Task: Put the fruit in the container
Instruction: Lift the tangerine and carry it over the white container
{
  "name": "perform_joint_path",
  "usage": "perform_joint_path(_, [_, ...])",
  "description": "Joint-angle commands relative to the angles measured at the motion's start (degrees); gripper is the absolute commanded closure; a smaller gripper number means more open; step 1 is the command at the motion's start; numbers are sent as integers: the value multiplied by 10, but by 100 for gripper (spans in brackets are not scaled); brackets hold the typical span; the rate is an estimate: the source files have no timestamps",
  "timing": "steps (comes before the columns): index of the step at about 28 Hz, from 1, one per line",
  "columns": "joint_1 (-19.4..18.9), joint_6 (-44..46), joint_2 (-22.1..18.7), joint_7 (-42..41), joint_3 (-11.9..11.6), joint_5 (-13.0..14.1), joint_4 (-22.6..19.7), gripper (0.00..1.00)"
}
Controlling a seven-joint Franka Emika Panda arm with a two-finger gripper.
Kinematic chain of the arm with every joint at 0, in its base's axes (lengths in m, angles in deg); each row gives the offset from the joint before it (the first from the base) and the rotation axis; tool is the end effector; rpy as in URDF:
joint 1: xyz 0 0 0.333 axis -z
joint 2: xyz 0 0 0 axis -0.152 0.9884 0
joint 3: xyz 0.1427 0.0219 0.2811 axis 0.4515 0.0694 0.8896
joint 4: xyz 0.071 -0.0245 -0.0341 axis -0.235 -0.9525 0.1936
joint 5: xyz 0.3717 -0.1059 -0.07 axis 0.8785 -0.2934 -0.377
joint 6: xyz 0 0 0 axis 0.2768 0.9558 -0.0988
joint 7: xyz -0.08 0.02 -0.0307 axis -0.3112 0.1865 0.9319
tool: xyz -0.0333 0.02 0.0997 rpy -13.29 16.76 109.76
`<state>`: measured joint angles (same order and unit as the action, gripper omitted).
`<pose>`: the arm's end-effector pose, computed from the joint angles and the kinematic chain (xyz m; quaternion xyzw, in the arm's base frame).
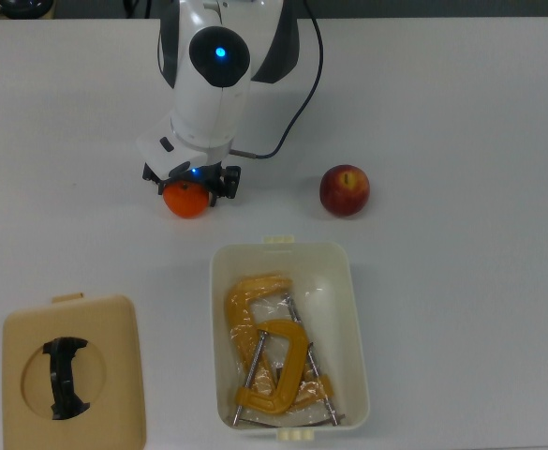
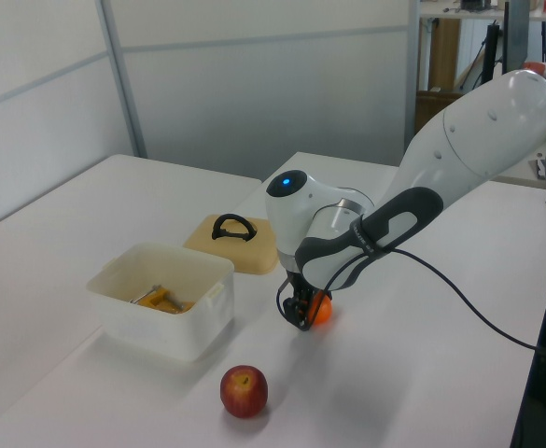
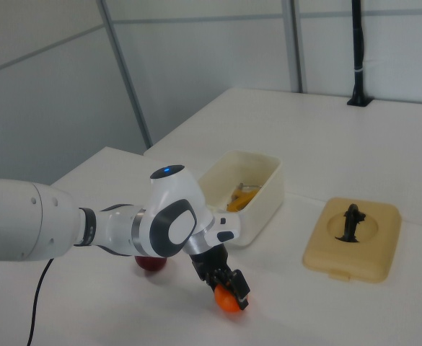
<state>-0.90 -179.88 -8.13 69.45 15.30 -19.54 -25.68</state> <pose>0.6095 -0.0020 0.3038 0.9917 -0.0579 0.0191 0.1133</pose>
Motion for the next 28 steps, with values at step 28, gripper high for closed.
perform_joint_path(28, [-49, -43, 54, 334, -2, 46, 247, 100])
